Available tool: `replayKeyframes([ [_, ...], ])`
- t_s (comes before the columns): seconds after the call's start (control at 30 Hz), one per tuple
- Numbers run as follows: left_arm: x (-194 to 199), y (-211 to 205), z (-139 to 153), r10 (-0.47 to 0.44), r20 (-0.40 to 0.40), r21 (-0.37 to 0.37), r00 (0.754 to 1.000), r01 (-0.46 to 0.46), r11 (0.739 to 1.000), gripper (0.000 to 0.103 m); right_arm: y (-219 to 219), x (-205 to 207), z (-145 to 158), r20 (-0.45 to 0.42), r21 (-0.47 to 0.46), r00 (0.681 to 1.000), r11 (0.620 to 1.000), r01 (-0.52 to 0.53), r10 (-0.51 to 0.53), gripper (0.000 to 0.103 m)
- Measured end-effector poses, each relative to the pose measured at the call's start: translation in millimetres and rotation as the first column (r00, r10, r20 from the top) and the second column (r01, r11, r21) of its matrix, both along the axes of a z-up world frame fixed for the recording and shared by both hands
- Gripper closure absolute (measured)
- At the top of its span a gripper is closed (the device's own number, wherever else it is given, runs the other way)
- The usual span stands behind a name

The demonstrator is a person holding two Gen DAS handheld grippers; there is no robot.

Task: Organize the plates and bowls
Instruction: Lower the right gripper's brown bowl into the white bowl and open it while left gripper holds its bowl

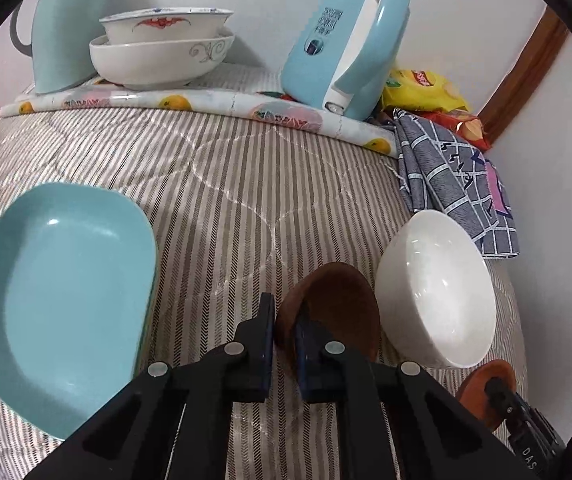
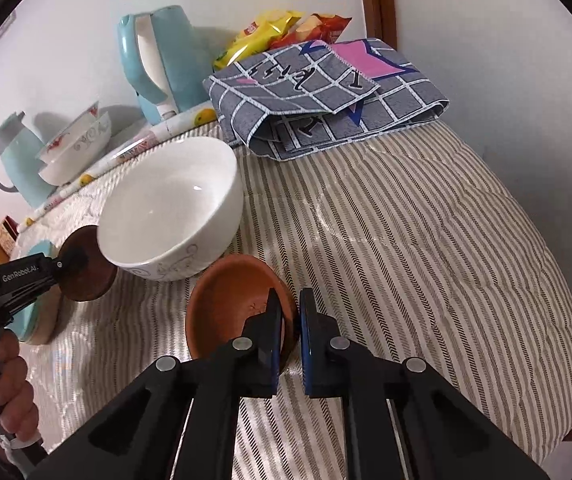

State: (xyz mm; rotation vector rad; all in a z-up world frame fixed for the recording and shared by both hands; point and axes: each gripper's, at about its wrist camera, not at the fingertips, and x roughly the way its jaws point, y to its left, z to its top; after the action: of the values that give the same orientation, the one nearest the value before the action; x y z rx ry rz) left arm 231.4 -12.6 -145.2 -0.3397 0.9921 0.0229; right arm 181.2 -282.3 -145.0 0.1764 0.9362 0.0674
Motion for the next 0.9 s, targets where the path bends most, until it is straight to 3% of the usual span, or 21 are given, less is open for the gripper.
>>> replayKeyframes([
  [0.33, 0.6, 2.9, 17.2, -0.034, 0.024, 0.022, 0.999, 0.033, 0.999, 0.094, 2.9, -4.0, 43.2, 0.090, -0.012, 0.996, 1.000, 0.027, -0.026, 0.095],
  [0.53, 0.1, 6.9, 27.6, -0.007, 0.041, 0.026, 0.999, 0.006, 1.000, 0.094, 17.5, 15.5, 65.2, 0.130, -0.008, 0.991, 1.000, -0.029, 0.030, 0.095],
  [0.9, 7.0, 23.3, 34.9, 0.076, 0.050, 0.068, 0.996, -0.079, 0.995, 0.094, 61.1, 67.7, 46.0, 0.067, -0.091, 0.979, 0.978, -0.187, 0.193, 0.095],
])
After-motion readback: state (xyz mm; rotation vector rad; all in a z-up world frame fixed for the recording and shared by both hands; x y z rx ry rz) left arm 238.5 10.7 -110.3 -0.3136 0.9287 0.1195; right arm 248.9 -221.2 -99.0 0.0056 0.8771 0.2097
